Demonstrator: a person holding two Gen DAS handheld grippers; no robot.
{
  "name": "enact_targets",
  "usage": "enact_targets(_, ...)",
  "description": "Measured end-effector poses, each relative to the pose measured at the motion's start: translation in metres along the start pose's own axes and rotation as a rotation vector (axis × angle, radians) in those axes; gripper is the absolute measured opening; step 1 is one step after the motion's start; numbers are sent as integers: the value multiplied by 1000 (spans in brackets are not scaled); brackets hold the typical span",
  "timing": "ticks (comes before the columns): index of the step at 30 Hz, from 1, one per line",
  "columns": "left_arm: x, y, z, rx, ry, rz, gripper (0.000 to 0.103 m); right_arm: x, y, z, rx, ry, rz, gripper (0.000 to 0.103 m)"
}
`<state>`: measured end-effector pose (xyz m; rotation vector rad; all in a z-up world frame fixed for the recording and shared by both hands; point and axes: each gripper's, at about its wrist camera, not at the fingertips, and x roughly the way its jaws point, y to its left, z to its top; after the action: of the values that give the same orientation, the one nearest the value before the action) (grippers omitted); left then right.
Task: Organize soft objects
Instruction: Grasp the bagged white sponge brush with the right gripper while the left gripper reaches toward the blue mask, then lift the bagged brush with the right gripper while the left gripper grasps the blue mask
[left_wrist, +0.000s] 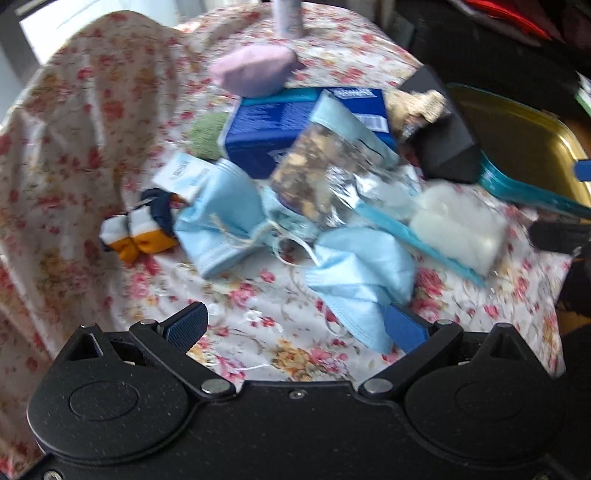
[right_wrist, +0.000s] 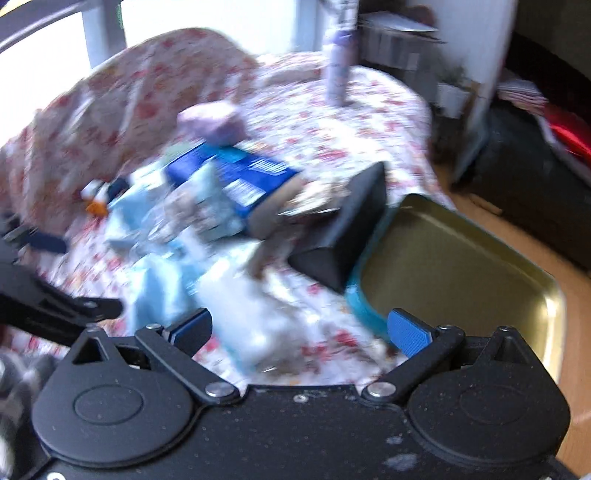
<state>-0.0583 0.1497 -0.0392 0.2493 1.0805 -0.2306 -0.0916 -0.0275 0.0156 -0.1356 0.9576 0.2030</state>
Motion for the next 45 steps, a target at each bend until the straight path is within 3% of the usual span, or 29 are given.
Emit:
enact_targets(4, 13, 6, -4, 1, 49, -46, 90, 20, 21, 0, -96, 96, 39, 92)
enact_targets(7, 20, 14, -5, -6, 61, -67, 89, 35, 33, -1, -144, 150, 49, 92)
enact_targets(15, 27, 22, -6, 30, 32, -99, 89, 65, 53, 0, -261, 180, -20, 88)
enact_targets(18, 29, 25, -8, 33, 35, -117, 89, 74, 57, 0, -292, 187, -50, 80)
enact_targets(20, 30, 26, -7, 30, 36, -130, 89, 77, 56, 0, -295, 201, -54, 69)
enact_targets(24, 26, 29, -2, 21, 20, -145, 89, 81, 50, 1, -281, 222, -42, 61)
enact_targets(28, 18, 31, 2, 18, -20, -166, 90, 76, 36, 11, -221, 204, 0, 57)
enact_targets(34, 9, 14, -1, 96, -66, -156, 90, 62, 4, 22, -2, 144, 48, 56)
enact_targets(39, 3, -21, -9, 243, -103, -131, 91, 37, -1, 15, 24, 56, 42, 57)
enact_targets(45, 12, -47, 1, 269, -99, -111, 91, 19, -13, 16, 81, -36, 38, 58)
